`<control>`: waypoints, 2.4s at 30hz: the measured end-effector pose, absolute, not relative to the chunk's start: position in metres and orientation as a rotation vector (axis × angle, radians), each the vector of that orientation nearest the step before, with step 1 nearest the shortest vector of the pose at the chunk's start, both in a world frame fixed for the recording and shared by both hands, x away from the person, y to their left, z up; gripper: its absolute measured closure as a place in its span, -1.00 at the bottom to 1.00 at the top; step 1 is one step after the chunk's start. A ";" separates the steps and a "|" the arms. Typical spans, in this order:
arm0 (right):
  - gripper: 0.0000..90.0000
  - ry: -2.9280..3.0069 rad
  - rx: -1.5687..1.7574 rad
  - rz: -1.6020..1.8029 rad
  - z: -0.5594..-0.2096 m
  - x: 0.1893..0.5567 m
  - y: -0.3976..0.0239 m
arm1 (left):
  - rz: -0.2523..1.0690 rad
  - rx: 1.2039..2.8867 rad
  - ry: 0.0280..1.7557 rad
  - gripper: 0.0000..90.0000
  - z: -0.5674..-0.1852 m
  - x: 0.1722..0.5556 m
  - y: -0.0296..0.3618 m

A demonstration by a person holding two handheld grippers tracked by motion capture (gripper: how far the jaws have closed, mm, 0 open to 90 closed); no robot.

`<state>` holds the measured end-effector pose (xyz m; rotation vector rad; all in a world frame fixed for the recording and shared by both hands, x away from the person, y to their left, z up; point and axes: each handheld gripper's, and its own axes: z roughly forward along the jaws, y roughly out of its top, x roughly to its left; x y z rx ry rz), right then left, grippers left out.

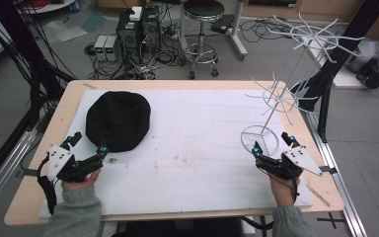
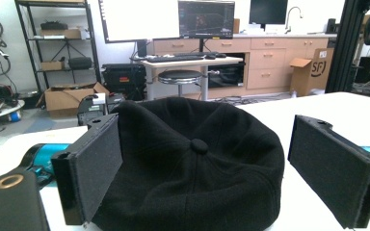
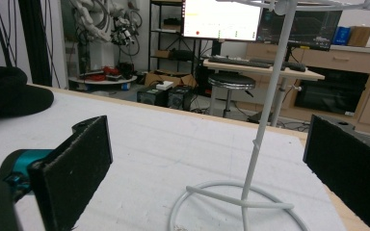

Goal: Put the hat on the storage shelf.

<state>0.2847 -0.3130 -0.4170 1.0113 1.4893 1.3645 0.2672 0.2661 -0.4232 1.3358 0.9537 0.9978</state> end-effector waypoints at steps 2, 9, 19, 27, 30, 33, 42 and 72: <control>-0.95 1.490 1.018 1.362 -0.417 0.286 -0.313 | 1.004 1.338 0.950 -0.72 -0.423 0.266 0.266; -0.95 1.493 0.988 1.361 -0.416 0.285 -0.310 | 1.006 1.344 0.943 -0.72 -0.423 0.266 0.265; -0.95 1.554 0.959 1.395 -0.412 0.286 -0.301 | 1.003 1.350 0.934 -0.72 -0.423 0.265 0.264; -0.95 1.551 0.965 1.405 -0.410 0.287 -0.299 | 1.001 1.358 0.932 -0.72 -0.424 0.266 0.263; -0.95 1.545 0.975 1.403 -0.411 0.288 -0.300 | 0.999 1.360 0.921 -0.73 -0.424 0.266 0.262; -0.95 1.546 0.977 1.399 -0.412 0.288 -0.301 | 0.988 1.376 0.917 -0.74 -0.424 0.268 0.260; -0.95 1.545 0.982 1.377 -0.413 0.282 -0.306 | 0.923 1.487 0.905 -0.74 -0.428 0.284 0.243; -0.95 1.480 1.055 1.345 -0.414 0.266 -0.329 | 0.869 1.673 0.938 -0.71 -0.442 0.314 0.215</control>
